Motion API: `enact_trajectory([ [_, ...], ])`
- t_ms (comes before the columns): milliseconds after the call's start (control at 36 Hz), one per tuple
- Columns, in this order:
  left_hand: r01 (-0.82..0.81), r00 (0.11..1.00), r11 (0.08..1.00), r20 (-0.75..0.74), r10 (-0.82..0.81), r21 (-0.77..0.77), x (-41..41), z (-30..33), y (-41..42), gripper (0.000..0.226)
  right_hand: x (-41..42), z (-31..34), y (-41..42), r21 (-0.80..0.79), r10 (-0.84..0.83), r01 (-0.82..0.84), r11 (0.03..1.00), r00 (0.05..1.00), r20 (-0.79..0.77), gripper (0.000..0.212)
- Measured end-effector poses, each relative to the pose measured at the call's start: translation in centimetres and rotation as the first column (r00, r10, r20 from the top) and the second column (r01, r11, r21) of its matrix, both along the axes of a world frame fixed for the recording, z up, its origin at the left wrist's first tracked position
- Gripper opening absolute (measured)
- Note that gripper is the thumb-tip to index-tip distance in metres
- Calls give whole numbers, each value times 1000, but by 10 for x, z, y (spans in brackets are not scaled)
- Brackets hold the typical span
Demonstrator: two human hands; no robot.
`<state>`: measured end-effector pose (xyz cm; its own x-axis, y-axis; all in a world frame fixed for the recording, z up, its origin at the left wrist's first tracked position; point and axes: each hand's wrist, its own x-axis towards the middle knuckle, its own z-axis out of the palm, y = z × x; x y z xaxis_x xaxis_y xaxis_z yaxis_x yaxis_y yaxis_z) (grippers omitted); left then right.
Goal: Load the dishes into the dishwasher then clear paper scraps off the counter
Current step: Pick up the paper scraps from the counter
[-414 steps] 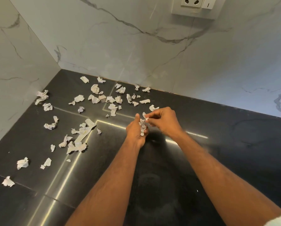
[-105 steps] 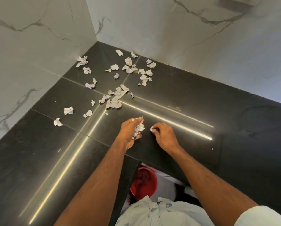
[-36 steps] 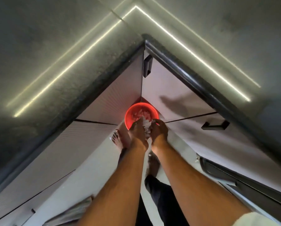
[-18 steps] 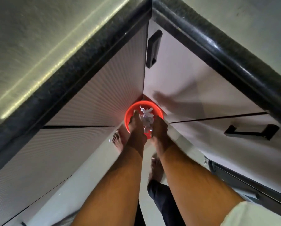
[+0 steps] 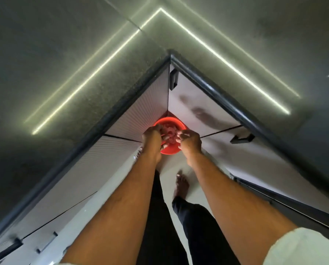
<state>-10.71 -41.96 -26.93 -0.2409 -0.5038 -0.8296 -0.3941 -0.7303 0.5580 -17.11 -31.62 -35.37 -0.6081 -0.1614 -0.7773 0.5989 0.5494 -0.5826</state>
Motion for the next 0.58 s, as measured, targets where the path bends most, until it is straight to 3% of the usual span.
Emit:
enact_trajectory([
  [56,-9,999,999,-46,7,-38,-2,34,4,21,1,60,-6,-47,24,-27,999,998,-51,24],
  [111,12,994,998,-110,-19,-61,-4,74,9,18,3,115,-8,-93,110,-120,988,989,-103,15],
  [167,26,986,996,-159,-39,-84,-5,110,13,14,3,160,-6,-106,201,-227,968,956,-212,26],
  [250,50,982,987,-171,-76,-152,-5,158,18,12,-1,200,-1,-64,315,-356,932,886,-339,26],
  [472,142,961,916,-170,-219,-375,-15,270,-12,12,-27,316,-27,-92,396,-541,836,711,-581,28],
  [583,107,951,905,-223,-214,-412,-29,309,-42,14,-58,354,-55,-147,352,-542,827,705,-615,22],
])
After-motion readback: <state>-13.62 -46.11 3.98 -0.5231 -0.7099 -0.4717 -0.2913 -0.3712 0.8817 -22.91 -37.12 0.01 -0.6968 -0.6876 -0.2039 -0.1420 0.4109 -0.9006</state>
